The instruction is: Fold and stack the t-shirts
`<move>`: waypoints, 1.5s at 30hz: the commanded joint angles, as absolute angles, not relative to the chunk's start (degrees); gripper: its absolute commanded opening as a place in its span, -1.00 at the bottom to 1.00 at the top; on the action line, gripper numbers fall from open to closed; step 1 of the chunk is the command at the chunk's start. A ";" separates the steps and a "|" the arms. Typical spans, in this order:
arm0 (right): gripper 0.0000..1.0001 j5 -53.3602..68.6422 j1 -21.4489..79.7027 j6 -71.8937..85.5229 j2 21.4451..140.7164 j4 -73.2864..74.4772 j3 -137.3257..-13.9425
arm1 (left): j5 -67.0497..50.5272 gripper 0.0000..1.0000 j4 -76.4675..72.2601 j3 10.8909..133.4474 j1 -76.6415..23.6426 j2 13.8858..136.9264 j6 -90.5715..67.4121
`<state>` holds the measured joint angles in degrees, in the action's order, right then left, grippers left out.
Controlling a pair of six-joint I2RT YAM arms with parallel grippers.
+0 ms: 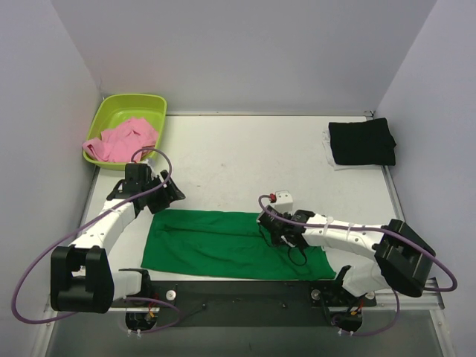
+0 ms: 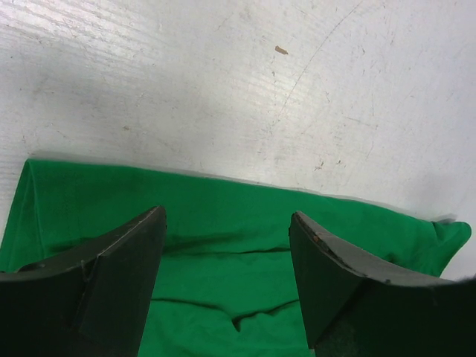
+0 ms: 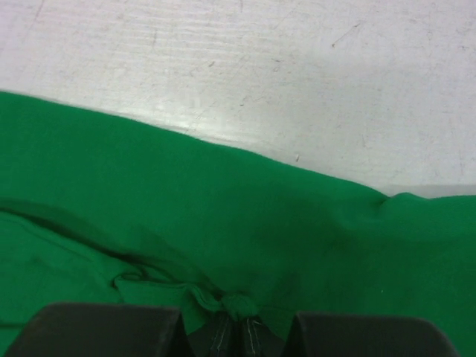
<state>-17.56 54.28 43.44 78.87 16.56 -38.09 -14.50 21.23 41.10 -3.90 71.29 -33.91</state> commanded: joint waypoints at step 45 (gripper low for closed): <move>1.00 -25.85 58.03 52.83 69.26 25.16 -37.27 | -17.31 0.52 17.58 40.25 -3.52 70.14 -34.45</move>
<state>-27.29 62.30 53.93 69.95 30.04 -40.10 -15.81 20.25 40.32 -3.68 71.26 -34.15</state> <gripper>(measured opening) 0.999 0.760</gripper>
